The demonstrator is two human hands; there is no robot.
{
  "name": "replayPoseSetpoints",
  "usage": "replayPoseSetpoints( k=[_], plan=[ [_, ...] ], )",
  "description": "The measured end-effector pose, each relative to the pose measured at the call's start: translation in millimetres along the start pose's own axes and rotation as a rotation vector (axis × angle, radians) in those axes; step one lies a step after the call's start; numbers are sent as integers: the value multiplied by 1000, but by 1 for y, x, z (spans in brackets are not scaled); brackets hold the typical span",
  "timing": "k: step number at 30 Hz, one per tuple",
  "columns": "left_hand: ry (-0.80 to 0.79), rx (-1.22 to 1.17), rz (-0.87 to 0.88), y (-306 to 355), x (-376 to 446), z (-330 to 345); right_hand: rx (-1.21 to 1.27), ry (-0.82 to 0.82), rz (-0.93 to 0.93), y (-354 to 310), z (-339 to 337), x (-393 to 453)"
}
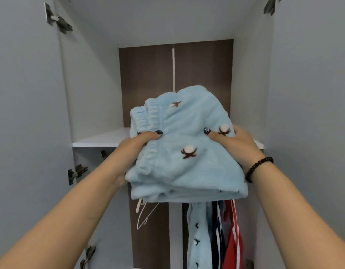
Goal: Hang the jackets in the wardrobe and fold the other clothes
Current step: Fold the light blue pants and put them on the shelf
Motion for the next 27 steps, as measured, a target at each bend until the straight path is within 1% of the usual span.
replayPoseSetpoints(
  k=[4, 8, 11, 13, 15, 19, 21, 23, 24, 27],
  plan=[
    [-116, -91, 8, 4, 78, 23, -219, 18, 11, -3, -27, 66],
    [-101, -86, 2, -2, 151, 51, -327, 93, 67, 6, -61, 125],
    [-213, -65, -87, -15, 192, 72, -422, 165, 101, 13, -85, 166],
    [-240, -78, -122, -22, 225, 84, -485, 191, 132, 19, -98, 193],
    [-231, -84, -174, -31, 255, 98, -569, 228, 158, 25, -109, 220],
    [-217, -84, -247, -58, 302, 123, -840, 288, 168, 46, -115, 252],
    [-158, 10, -207, -67, 322, 138, -903, 264, 159, 61, -110, 258],
    [-160, 97, -114, -77, 345, 148, -992, 218, 156, 75, -102, 260],
    [-158, 95, -105, -81, 353, 152, -1064, 198, 149, 82, -99, 261],
    [-113, 101, -212, -88, 366, 159, -1180, 169, 115, 94, -97, 264]
  ],
)
Point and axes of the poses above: each hand's wrist, its own x-axis towards the middle knuckle, its own z-axis out of the palm, y = z × x, the point moved 4 cm from there along x, towards the middle knuckle, and after that the axes turned 1 degree about -y, right-handed, at the moved point
